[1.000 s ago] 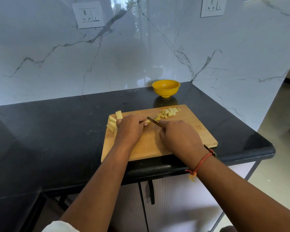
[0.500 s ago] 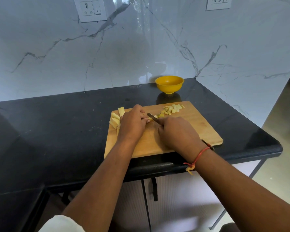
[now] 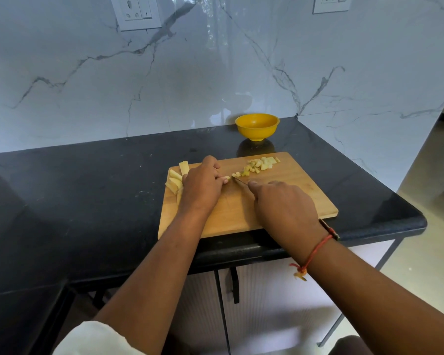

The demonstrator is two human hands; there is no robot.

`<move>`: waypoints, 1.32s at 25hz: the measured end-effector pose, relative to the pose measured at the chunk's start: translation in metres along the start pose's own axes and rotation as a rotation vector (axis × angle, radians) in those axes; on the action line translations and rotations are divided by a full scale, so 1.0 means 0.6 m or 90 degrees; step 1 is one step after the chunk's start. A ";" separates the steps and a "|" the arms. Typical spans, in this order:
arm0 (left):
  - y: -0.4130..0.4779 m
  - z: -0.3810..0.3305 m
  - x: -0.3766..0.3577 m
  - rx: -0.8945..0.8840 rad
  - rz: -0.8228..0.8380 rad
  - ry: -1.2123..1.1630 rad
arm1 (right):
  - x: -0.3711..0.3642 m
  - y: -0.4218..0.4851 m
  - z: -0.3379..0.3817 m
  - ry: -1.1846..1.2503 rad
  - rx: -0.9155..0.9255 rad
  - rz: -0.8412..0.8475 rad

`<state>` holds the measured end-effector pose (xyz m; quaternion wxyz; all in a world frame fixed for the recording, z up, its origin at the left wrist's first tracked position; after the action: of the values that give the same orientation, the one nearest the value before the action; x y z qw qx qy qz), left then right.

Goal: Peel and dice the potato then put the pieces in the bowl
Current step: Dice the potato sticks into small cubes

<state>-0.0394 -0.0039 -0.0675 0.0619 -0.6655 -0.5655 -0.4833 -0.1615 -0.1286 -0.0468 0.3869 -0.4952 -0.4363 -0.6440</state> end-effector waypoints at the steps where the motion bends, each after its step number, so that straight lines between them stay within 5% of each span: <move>1: 0.000 0.001 0.000 0.000 0.004 -0.001 | -0.002 0.004 -0.003 0.001 -0.006 -0.010; 17: 0.000 0.005 0.001 -0.001 -0.013 -0.025 | -0.004 0.040 0.031 0.153 -0.026 -0.002; 27: -0.004 -0.003 0.001 0.005 -0.020 0.000 | -0.005 0.033 0.023 0.052 -0.006 0.064; 33: 0.000 -0.002 -0.001 0.016 -0.018 0.011 | 0.000 0.005 -0.004 0.003 0.021 -0.002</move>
<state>-0.0403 -0.0050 -0.0673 0.0684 -0.6521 -0.5806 -0.4827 -0.1594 -0.1317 -0.0465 0.3951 -0.4867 -0.4468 -0.6383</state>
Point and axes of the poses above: each hand's wrist, its own y-axis towards the middle knuckle, its own x-axis out of the back of the hand, z = x × y, the point moved 1 cm from there along y, towards the middle knuckle, and after that the axes turned 6 degrees about -x, right-handed, at the moved point
